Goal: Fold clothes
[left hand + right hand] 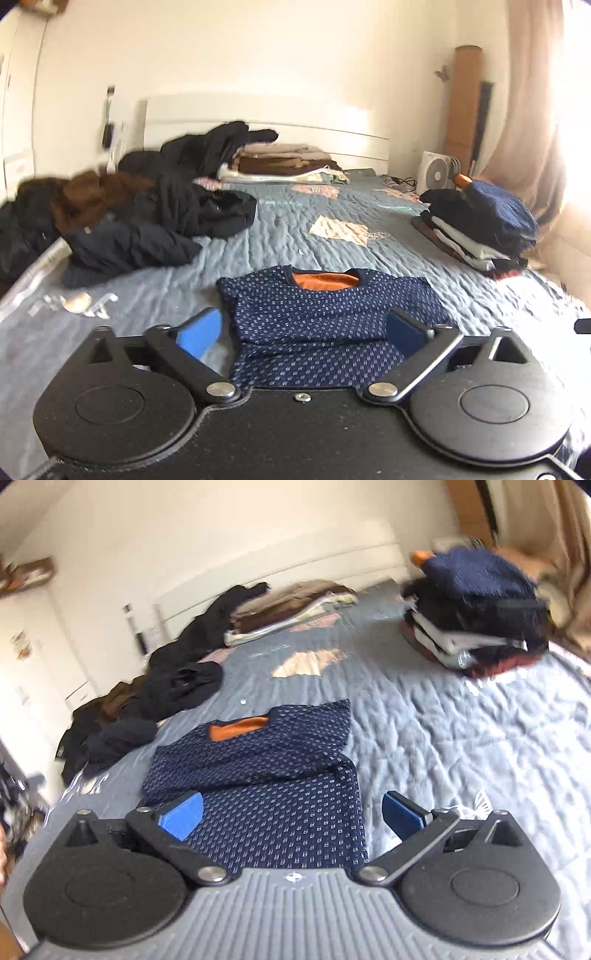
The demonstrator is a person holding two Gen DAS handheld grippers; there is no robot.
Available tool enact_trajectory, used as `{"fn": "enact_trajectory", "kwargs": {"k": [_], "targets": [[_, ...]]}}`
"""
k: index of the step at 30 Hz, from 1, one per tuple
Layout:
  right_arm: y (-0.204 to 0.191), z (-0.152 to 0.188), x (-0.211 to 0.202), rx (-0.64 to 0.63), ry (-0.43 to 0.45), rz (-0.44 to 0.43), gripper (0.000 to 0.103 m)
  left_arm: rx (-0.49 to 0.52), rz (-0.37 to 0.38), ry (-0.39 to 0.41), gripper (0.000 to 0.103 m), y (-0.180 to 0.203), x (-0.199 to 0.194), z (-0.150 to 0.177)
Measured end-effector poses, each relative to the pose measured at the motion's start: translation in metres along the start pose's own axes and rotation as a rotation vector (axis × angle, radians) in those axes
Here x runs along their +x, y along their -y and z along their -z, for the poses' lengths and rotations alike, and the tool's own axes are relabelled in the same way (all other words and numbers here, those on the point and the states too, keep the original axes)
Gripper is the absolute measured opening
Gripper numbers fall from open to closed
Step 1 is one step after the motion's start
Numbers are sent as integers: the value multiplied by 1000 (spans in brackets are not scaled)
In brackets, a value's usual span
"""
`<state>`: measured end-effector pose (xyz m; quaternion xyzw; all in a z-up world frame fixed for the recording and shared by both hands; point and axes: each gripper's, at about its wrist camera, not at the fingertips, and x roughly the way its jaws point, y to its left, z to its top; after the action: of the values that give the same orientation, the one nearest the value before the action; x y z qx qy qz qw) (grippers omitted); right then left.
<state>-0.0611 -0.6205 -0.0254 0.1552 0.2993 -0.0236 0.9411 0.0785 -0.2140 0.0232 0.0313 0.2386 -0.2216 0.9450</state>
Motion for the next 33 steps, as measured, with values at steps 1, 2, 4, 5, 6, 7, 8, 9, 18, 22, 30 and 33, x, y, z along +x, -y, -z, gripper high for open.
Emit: {"fn": "enact_trajectory", "kwargs": {"k": [1, 2, 4, 5, 6, 7, 8, 9, 18, 22, 30, 33], "targets": [[-3, 5, 0, -28, -57, 39, 103, 16, -14, -5, 96, 2, -9, 3], [-6, 12, -4, -39, -78, 60, 103, 4, -16, -16, 96, 2, -18, 7], [-10, 25, -15, -51, -102, 87, 103, -66, 14, -23, 96, 1, -39, 19], [-11, 33, -24, -39, -91, 64, 103, -85, 19, -20, 97, 3, -48, 28], [-13, 42, -32, -28, -76, 34, 103, -100, 22, -17, 97, 6, -57, 37], [-16, 51, -39, -27, -63, 24, 103, -77, 4, -31, 97, 14, -61, 45], [-20, 61, -46, -40, -53, 30, 103, -46, -19, -49, 97, 22, -65, 52], [-24, 70, -50, -71, -47, 44, 103, -12, -59, -43, 97, 31, -70, 61], [-28, 123, -40, -14, -11, 203, 103, 26, -64, -148, 97, 71, -61, 107], [-35, 142, -30, -55, -60, 182, 103, -93, -68, -225, 97, 60, -59, 121], [-28, 163, -55, 0, 24, 33, 103, -54, -75, -226, 97, 54, -69, 130], [-27, 165, -50, 53, -2, 16, 103, -27, -80, -214, 97, 60, -75, 131]]}}
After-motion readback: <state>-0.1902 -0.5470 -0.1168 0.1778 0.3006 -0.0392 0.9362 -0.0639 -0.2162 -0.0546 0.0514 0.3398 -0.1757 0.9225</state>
